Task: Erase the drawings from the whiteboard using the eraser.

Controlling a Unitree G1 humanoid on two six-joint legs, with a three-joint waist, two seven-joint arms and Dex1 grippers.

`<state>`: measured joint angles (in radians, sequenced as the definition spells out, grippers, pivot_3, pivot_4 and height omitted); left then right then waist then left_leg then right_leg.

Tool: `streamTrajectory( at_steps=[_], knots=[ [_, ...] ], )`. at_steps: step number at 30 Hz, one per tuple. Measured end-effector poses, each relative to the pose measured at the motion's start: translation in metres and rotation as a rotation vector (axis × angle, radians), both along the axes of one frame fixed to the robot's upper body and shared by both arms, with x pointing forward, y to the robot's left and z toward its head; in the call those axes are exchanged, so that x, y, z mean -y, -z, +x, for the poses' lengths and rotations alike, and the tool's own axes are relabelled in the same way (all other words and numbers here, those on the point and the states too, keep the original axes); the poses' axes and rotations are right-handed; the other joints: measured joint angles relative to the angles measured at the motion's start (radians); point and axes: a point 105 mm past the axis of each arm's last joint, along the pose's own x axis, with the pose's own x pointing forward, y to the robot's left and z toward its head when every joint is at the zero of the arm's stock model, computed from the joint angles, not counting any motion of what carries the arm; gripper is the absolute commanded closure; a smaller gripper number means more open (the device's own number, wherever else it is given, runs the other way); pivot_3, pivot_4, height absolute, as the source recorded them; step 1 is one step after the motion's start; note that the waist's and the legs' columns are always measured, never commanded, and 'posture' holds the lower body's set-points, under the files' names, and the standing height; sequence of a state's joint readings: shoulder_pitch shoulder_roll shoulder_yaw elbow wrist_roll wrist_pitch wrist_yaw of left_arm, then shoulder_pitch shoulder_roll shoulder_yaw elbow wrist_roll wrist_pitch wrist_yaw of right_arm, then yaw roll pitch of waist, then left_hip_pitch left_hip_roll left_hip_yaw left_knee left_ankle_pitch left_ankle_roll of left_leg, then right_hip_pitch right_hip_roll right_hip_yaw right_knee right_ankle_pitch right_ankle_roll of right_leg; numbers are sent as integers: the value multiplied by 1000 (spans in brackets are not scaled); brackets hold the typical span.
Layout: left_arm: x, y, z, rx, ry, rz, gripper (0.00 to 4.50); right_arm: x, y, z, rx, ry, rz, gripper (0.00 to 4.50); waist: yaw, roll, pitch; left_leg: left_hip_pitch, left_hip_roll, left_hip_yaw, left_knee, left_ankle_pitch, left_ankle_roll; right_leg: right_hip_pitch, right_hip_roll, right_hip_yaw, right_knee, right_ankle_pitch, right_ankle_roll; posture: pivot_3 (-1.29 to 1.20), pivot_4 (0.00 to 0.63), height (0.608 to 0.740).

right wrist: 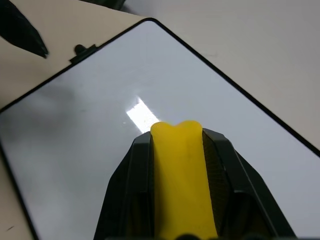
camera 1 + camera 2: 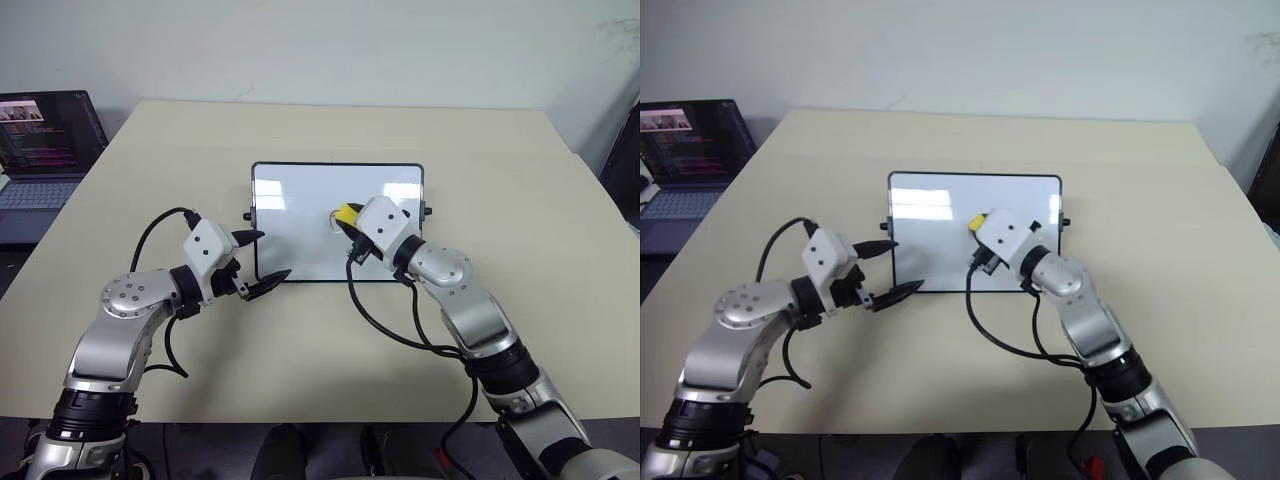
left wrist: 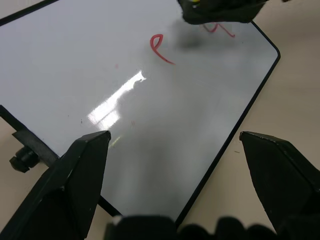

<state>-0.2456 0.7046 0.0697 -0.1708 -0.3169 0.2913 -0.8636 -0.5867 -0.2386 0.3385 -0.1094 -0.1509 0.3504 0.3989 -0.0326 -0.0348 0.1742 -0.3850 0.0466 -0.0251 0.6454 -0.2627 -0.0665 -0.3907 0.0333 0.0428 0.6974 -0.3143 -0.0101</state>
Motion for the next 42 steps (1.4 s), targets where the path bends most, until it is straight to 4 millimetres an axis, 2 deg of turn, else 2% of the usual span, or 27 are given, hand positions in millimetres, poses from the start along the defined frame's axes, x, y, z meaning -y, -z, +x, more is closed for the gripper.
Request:
streamTrajectory(
  at_steps=[6, 11, 19, 22, 26, 30, 36, 42],
  knots=[
    [0, 1, 1, -6, 6, 6, 0, -4, 1, 16, 26, 44, -13, 3503, -1, 0, 0, 0, 0, 0, 0, 0, 0, 0, 0, 0, 0, 0, 0, 0, 150, 740],
    [1, 0, 1, 0, 16, 10, 0, -6, 8, 22, 14, 52, -29, 3503, 0, 0, 0, 0, 0, 0, 0, 0, 0, 0, 0, 0, 0, 0, 0, 0, 150, 740],
    [1, -1, 1, 5, 18, 11, 0, -16, 27, 17, -64, -19, -94, 3503, -1, 0, 0, 0, 0, 0, 0, 0, 0, 0, 0, 0, 1, 0, 0, 0, 150, 740],
    [1, 0, 1, 6, 20, 12, 0, -17, 23, 21, -43, -5, -97, 3503, -1, 0, 0, 1, 0, 0, 1, 0, 0, 0, 0, 0, 2, 0, 0, 0, 150, 740],
    [5, 3, 0, -4, 37, 14, 0, -15, 9, 31, 18, 42, -99, 3503, 0, 0, 0, 1, 0, 0, 1, 0, 0, 0, 0, 0, 2, 0, 0, 0, 150, 740],
    [6, 1, 2, 0, 41, 14, 0, -18, 12, 30, -1, 16, -118, 3503, -1, 0, 0, 0, 0, 0, 0, 0, 0, 0, 0, 0, 1, 0, 0, 0, 150, 740],
    [7, 0, 2, 2, 46, 16, 0, -25, 30, 17, -86, -59, -168, 3503, -1, 0, 0, 2, 0, 0, 1, 0, 0, 1, 0, 0, 2, 0, 0, 0, 150, 740],
    [7, 0, 1, 0, 51, 17, 0, -22, 23, 23, -14, -6, -161, 3503, -1, 0, 0, 2, 0, 0, 1, 0, 0, 1, 0, 0, 3, 0, 0, 0, 150, 740]
  ],
)
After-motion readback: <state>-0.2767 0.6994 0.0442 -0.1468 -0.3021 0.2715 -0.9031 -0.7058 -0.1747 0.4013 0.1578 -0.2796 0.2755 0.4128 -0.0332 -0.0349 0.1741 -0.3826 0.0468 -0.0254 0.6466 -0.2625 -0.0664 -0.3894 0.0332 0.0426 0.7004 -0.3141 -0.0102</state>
